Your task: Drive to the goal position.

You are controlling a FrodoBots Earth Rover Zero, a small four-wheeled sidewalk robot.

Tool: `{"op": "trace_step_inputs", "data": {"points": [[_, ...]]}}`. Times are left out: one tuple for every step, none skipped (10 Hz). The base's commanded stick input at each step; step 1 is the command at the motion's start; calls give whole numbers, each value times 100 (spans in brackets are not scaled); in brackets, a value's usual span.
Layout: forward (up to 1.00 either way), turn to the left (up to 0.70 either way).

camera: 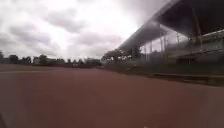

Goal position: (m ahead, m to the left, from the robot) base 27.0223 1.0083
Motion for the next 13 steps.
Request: {"op": "trace_step_inputs", "data": {"points": [[70, 0], [70, 0], [70, 0], [70, 0], [70, 0], [70, 0], [70, 0], [70, 0], [70, 0], [70, 0], [70, 0], [70, 0], [70, 0]]}}
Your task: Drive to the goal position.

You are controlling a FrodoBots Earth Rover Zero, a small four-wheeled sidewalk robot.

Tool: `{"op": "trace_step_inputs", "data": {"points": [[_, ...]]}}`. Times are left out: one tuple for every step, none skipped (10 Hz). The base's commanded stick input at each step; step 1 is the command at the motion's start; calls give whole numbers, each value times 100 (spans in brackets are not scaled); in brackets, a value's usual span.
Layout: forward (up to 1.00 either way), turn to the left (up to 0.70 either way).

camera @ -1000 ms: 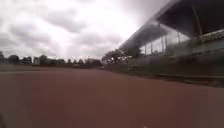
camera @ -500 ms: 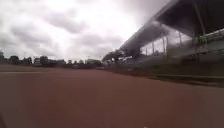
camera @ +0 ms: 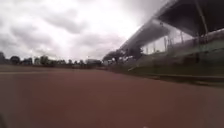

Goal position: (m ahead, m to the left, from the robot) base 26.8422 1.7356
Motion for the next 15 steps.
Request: {"op": "trace_step_inputs", "data": {"points": [[70, 0], [70, 0], [70, 0], [70, 0], [70, 0], [70, 0], [70, 0], [70, 0], [70, 0], [70, 0], [70, 0], [70, 0], [70, 0], [70, 0], [70, 0]]}}
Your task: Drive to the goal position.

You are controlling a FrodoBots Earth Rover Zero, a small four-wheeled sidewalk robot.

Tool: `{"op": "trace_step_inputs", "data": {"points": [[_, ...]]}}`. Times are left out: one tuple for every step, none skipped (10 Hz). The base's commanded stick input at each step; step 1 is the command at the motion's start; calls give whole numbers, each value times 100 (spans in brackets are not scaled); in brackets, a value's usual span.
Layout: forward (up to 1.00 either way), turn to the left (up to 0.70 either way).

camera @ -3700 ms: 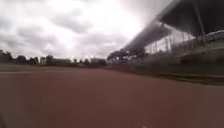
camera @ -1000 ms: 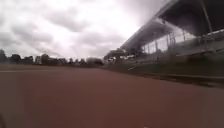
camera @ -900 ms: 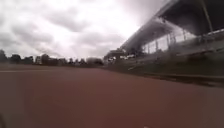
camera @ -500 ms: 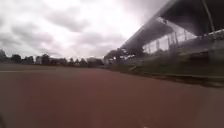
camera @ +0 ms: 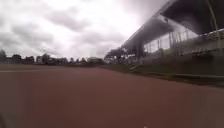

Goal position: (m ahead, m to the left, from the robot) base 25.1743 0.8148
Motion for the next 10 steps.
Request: {"op": "trace_step_inputs", "data": {"points": [[70, 0], [70, 0], [70, 0], [70, 0], [70, 0], [70, 0], [70, 0], [70, 0], [70, 0], [70, 0]]}}
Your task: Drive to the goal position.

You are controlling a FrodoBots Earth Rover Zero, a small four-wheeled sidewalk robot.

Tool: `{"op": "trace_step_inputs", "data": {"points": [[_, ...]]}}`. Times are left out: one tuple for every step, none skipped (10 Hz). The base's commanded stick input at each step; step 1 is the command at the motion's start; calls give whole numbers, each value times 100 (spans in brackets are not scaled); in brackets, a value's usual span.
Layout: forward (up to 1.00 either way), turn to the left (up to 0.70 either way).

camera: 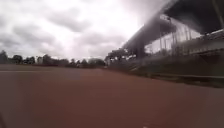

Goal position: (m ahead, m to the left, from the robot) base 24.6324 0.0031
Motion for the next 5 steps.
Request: {"op": "trace_step_inputs", "data": {"points": [[70, 0], [70, 0], [70, 0], [70, 0], [70, 0]]}}
